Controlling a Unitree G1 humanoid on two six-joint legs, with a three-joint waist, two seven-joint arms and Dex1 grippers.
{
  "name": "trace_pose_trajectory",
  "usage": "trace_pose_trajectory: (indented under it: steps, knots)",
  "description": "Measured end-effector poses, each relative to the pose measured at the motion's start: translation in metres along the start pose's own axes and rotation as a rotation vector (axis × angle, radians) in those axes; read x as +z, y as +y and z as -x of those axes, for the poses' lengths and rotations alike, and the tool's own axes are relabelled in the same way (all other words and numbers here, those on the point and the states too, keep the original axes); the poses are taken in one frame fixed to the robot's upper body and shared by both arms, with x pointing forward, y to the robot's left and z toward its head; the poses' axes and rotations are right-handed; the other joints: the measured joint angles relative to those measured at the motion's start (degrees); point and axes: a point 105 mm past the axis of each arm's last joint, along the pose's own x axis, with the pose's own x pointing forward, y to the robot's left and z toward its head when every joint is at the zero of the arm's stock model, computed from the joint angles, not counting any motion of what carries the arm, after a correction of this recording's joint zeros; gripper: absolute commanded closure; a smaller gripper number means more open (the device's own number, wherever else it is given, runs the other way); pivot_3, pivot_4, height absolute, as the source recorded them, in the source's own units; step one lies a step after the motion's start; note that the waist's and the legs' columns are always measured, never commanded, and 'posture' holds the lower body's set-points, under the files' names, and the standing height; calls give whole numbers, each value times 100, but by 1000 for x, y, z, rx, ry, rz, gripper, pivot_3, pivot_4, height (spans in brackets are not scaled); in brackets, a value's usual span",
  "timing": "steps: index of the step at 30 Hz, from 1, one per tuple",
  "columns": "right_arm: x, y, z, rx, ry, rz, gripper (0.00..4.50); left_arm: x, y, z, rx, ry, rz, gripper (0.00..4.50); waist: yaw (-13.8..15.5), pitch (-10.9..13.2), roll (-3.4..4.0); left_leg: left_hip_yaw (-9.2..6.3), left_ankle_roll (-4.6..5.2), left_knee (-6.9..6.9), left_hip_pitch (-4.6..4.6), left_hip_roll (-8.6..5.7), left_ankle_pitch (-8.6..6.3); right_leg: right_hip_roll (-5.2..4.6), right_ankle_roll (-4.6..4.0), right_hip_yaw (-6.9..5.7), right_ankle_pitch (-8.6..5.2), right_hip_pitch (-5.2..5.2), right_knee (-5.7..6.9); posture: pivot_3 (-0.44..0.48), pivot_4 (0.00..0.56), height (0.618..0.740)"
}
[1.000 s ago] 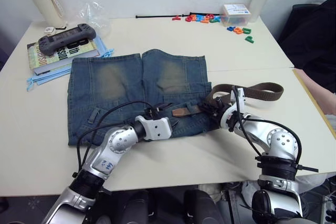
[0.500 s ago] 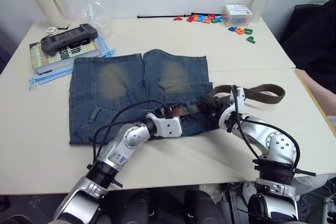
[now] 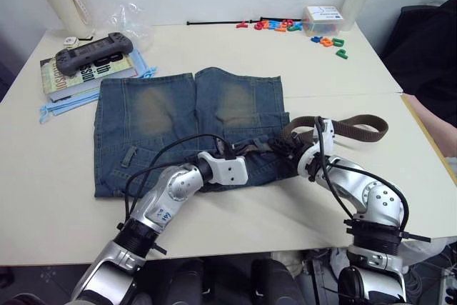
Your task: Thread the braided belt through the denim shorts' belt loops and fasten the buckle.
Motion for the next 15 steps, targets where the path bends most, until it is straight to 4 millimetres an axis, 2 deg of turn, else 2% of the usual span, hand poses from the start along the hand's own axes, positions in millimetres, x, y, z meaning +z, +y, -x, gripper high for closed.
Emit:
trace_pose_trajectory:
  steps: [3,7,10,11,13,15]
  knots:
    - [0,1,3,-2,-9,6,1447,1,1,1,-7,12,-28,4258,1,0,0,0,1,0,-1,0,0,0,0,0,0,0,-1,0,150,713]
    - [6,5,13,-4,-62,2,1447,2,1,0,-16,32,-50,4258,2,0,0,-1,3,0,-1,0,-2,0,0,0,0,-1,-1,0,150,713]
    - [21,4,41,-56,-121,170,1447,3,0,1,-26,43,-63,4258,14,0,0,0,9,0,-6,-1,-6,-5,0,1,0,-2,-7,0,150,713]
    - [25,8,52,-70,-129,300,1447,3,0,1,-27,49,-62,4258,9,0,0,-1,17,-1,-4,-2,-11,-5,0,2,0,-1,-6,0,150,713]
    - [23,15,64,-93,-110,510,1447,2,0,1,-28,55,-61,4258,6,0,0,-2,25,-2,-2,-1,-16,-4,0,4,0,-2,-8,0,150,713]
    - [10,25,70,-70,-61,719,1447,2,0,2,-29,59,-60,4258,4,0,0,-6,25,-4,1,3,-16,-1,-1,5,-1,1,-8,0,150,713]
